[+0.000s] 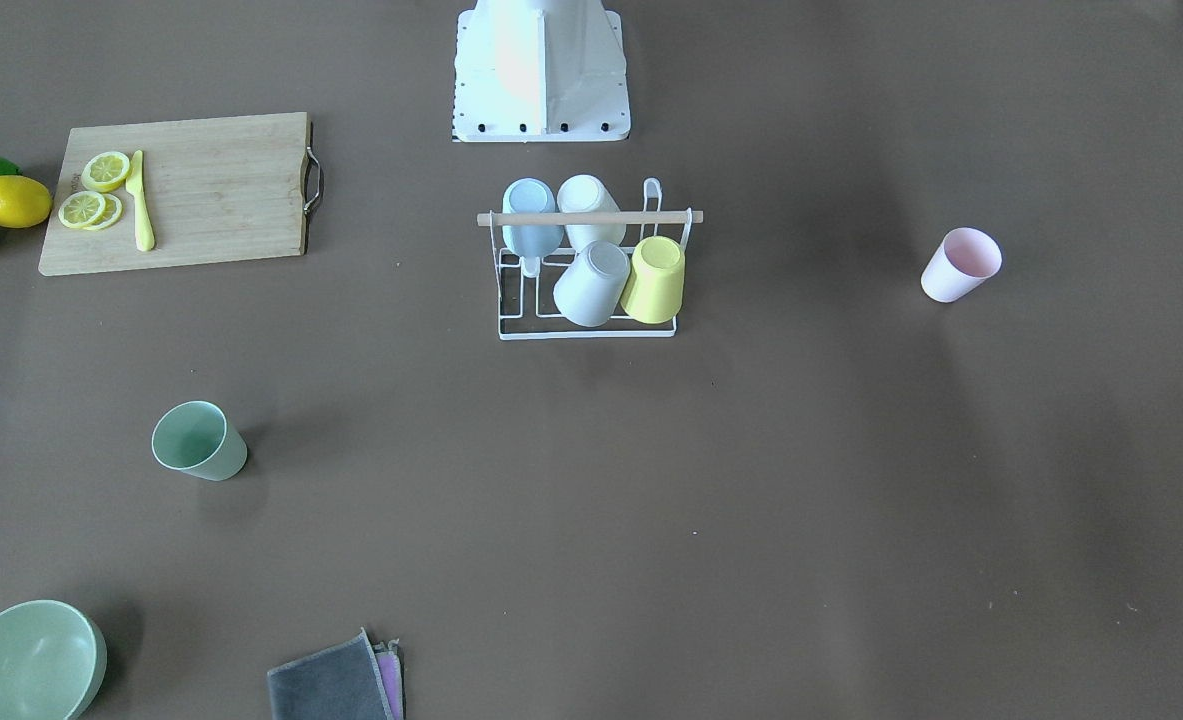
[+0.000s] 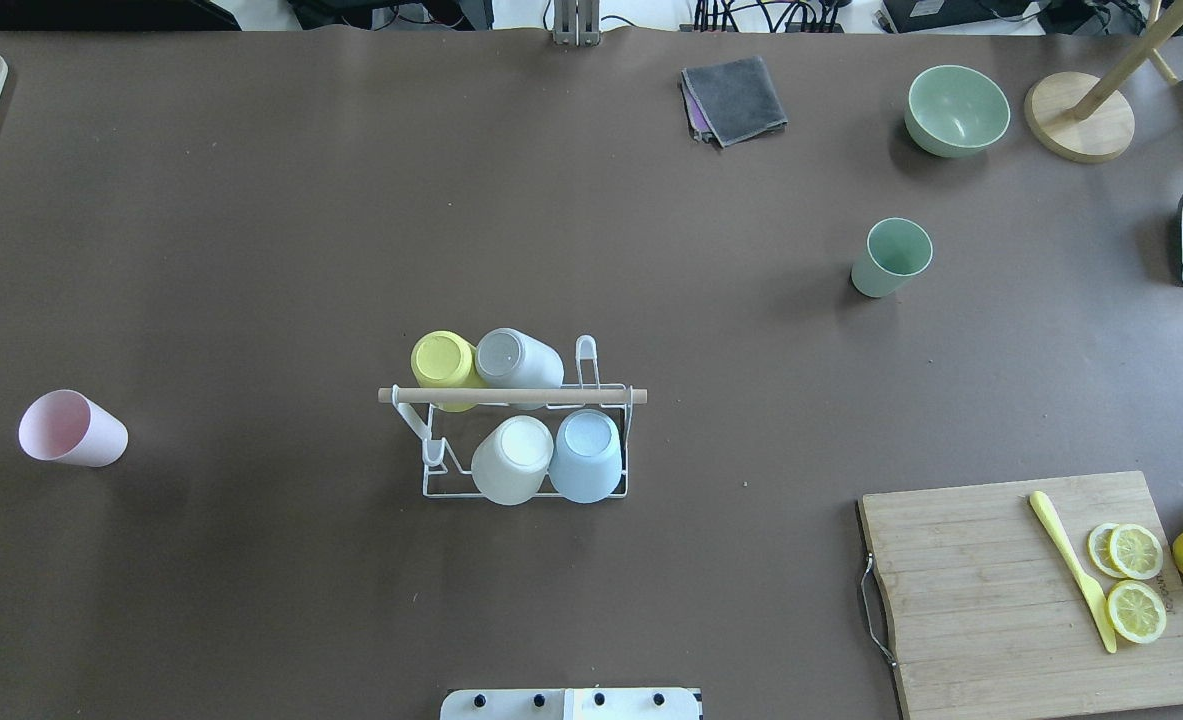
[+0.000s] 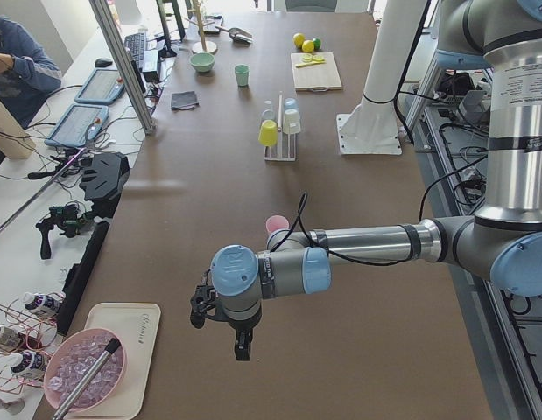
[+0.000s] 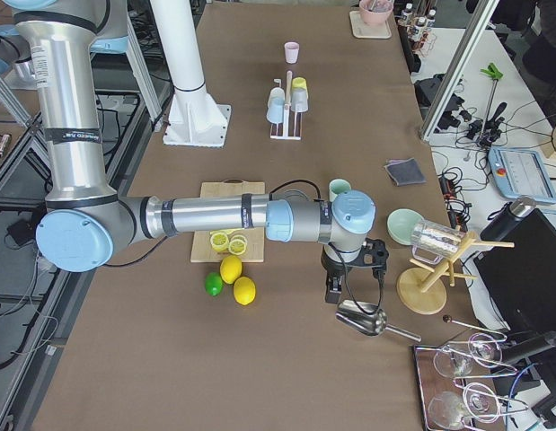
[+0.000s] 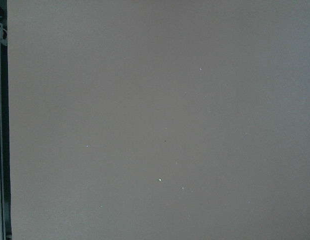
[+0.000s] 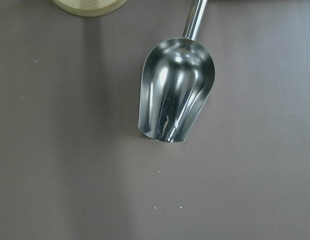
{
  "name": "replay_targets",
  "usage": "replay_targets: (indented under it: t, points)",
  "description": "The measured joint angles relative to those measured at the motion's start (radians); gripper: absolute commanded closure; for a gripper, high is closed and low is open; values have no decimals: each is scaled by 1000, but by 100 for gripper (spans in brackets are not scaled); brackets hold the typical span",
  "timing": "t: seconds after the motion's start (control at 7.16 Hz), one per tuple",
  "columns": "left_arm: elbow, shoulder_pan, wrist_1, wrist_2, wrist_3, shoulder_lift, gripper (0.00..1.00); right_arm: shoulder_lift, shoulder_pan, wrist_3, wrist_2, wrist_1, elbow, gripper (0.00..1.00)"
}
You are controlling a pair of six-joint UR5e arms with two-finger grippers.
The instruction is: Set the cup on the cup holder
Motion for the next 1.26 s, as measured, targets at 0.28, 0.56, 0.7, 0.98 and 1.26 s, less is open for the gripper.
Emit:
replay_targets:
  t: [0.28, 0.56, 0.7, 0.98, 1.26]
  points:
    - [-9, 6, 0, 12, 1, -14, 2, 0, 0, 0, 0, 0, -1, 0]
    - [-19, 19, 1, 35, 5, -21, 2, 0, 0, 1, 1, 0, -1, 0]
    - [5, 24, 5, 37, 6, -40, 2, 0, 0, 1, 1, 0, -1, 0]
    - [72, 46, 44, 43, 3, -122, 2, -1, 0, 1, 2, 3, -3, 0]
    - [171, 68, 145, 49, 4, -269, 2, -3, 0, 1, 4, 3, -4, 0]
